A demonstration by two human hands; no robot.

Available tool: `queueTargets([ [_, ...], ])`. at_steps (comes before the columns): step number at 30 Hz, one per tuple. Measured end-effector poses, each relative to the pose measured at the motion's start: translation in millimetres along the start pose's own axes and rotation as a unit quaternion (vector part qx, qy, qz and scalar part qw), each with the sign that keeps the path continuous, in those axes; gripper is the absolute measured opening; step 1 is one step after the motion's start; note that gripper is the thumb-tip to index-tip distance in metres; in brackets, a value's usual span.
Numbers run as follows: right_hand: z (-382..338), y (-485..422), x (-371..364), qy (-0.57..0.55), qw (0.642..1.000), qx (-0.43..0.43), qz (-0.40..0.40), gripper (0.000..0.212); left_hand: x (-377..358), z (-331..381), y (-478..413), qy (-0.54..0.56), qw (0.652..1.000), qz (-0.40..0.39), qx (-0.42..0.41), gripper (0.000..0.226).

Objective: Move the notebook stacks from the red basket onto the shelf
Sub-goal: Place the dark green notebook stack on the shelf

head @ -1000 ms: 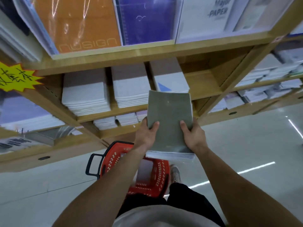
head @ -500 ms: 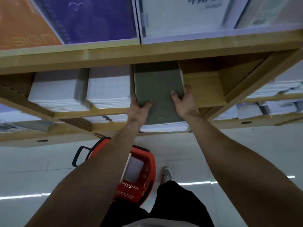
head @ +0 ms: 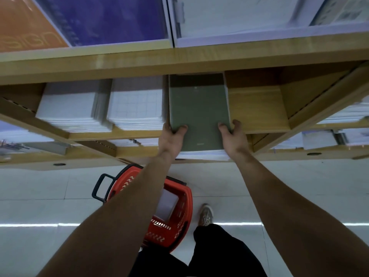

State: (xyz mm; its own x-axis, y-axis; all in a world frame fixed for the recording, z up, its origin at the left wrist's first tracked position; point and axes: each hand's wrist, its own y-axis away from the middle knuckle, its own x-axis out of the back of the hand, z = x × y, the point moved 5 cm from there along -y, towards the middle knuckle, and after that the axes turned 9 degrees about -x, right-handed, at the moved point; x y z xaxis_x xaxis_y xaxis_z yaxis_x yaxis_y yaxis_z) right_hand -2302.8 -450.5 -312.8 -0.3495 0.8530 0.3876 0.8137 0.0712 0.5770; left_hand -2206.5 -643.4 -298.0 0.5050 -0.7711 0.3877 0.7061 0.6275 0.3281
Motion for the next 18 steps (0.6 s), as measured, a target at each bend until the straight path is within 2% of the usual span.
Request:
queueTargets([
  [5,1.9,14.9,-3.4,0.013,0.997,0.077,0.025,0.049,-2.1,8.0,21.3,-0.038,0.996,0.057,-0.050,0.050],
  [9,-10.7,4.9,0.0,0.000,0.991,0.123,0.042,0.050,-6.7,25.5,11.9,-0.037,0.994,0.057,-0.081,0.050],
  [15,-52.1,-34.8,5.4,-0.002,0.988,0.142,0.060,0.046,-12.9,58.1,-27.8,-0.053,0.992,0.074,-0.086,0.049],
  [18,-54.3,-45.8,2.8,0.066,0.985,0.139,0.080,0.043,-13.3,55.4,-35.9,-0.138,0.984,0.064,-0.095,0.048],
])
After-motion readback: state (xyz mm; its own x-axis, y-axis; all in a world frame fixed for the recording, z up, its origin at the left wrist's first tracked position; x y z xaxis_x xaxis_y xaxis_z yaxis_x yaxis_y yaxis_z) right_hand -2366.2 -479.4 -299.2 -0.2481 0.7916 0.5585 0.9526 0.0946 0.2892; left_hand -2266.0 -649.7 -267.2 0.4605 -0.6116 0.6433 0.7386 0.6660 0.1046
